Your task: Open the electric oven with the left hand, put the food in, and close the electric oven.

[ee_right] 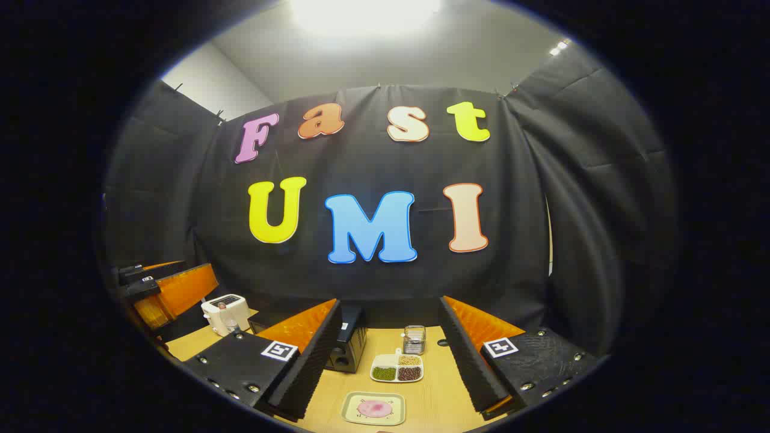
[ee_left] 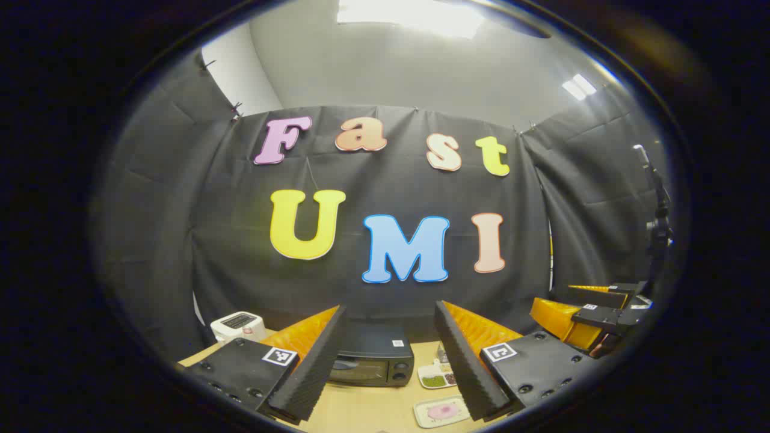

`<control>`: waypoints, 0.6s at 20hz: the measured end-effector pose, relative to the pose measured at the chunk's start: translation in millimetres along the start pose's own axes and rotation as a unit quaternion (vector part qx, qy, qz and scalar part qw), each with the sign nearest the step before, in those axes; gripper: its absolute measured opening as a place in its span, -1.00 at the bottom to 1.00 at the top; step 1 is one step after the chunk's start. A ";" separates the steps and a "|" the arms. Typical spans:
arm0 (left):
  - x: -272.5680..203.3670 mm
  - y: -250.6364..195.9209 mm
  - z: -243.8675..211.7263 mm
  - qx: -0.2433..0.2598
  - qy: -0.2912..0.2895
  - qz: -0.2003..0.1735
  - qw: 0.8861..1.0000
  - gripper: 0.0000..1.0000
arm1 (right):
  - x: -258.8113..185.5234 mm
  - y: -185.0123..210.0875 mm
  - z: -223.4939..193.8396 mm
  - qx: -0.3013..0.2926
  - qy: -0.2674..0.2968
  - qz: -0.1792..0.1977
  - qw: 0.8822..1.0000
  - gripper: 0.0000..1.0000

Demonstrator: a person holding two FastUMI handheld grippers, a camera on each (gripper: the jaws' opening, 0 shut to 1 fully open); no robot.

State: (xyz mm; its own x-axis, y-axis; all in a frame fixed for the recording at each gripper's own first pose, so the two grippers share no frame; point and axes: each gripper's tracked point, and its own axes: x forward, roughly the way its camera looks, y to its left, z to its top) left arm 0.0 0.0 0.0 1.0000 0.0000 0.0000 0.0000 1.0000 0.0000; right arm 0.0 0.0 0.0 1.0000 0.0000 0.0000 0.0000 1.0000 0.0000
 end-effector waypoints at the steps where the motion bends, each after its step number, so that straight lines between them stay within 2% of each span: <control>1: 1.9 3.3 3.9 0.000 -0.008 -0.002 1.000 0.93 | 0.2 2.5 1.7 0.003 0.000 -0.003 1.000 0.94; 2: 3.5 5.4 6.3 0.000 -0.012 -0.004 1.000 1.00 | 0.9 5.3 4.4 0.006 -0.002 -0.006 1.000 0.94; 4: 8.1 8.0 3.3 -0.002 -0.009 -0.014 1.000 0.92 | 4.5 7.8 6.0 0.010 -0.004 -0.013 1.000 0.94; 5: 10.3 11.0 5.1 -0.001 -0.012 -0.016 1.000 1.00 | 6.4 9.9 8.0 0.011 -0.006 -0.017 1.000 0.94; 6: 12.8 16.9 4.9 -0.001 -0.014 -0.017 1.000 0.93 | 7.0 11.0 10.0 0.012 -0.009 -0.020 1.000 0.94; 8: 19.2 23.1 0.8 -0.005 -0.010 -0.018 1.000 0.93 | 10.0 14.7 11.7 0.014 -0.012 -0.024 1.000 0.94; 9: 22.3 27.4 0.7 -0.007 -0.008 -0.018 1.000 0.83 | 12.7 17.3 11.8 0.016 -0.011 -0.025 1.000 0.94; 10: 25.3 30.8 -2.2 -0.009 -0.006 -0.017 1.000 1.00 | 14.3 20.3 11.0 0.017 -0.010 -0.023 1.000 0.94; 11: 28.3 33.8 -2.6 -0.010 -0.006 -0.017 1.000 1.00 | 15.8 22.6 12.0 0.017 -0.011 -0.023 1.000 0.93; 12: 29.8 36.9 -5.3 -0.011 -0.004 -0.017 1.000 0.83 | 17.8 22.4 11.9 0.015 -0.011 -0.025 1.000 0.93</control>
State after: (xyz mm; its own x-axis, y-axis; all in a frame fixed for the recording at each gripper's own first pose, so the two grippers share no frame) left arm 29.8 36.9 -5.3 0.9994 -0.0340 0.0076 0.0342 0.9992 -0.0212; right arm 17.8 22.4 11.9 0.9985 -0.0510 0.0208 0.0503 0.9982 0.0314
